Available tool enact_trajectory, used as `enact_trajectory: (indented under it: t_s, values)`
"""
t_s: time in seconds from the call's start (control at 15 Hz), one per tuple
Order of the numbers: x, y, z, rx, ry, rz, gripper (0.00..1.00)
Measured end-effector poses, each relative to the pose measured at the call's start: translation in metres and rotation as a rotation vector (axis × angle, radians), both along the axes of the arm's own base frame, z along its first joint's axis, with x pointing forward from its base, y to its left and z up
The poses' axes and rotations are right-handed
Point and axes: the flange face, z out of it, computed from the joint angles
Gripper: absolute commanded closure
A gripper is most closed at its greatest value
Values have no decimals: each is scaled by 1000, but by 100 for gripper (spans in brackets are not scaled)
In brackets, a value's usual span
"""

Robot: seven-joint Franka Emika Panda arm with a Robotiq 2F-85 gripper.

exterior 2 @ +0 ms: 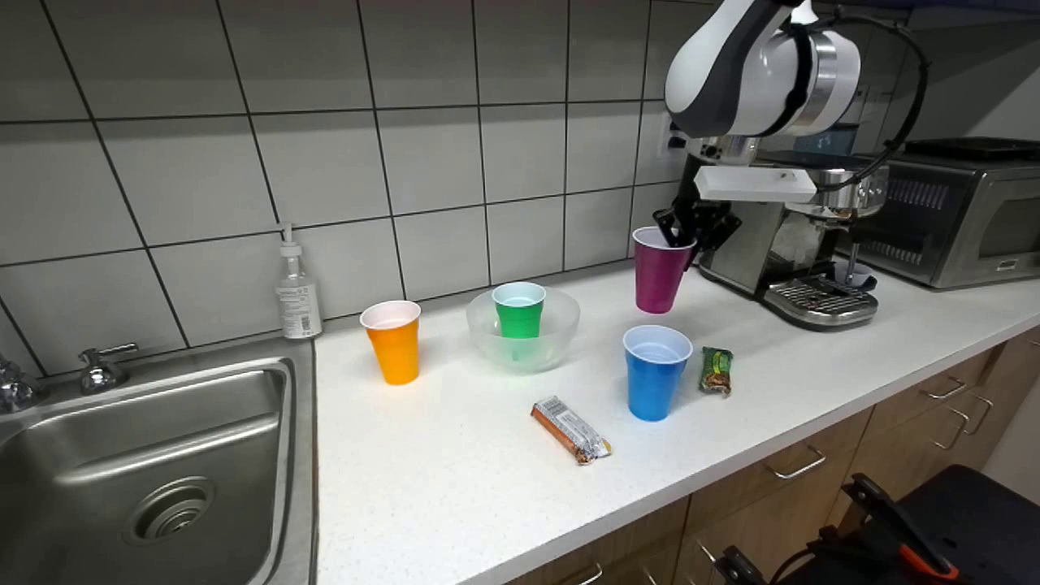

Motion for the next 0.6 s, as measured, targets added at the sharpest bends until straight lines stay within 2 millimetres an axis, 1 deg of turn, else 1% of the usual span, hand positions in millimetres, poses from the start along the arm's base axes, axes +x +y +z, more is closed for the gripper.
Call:
enact_trajectory:
  t_s: [0.13,0.2,0.4,0.6]
  values:
    - [-6,2,8,5,14,30,90]
    - [-9,3,11,7,17,42,96]
    - [-15,4,18,8,20,70,100]
    - [-19,7,20,8,21,91,99]
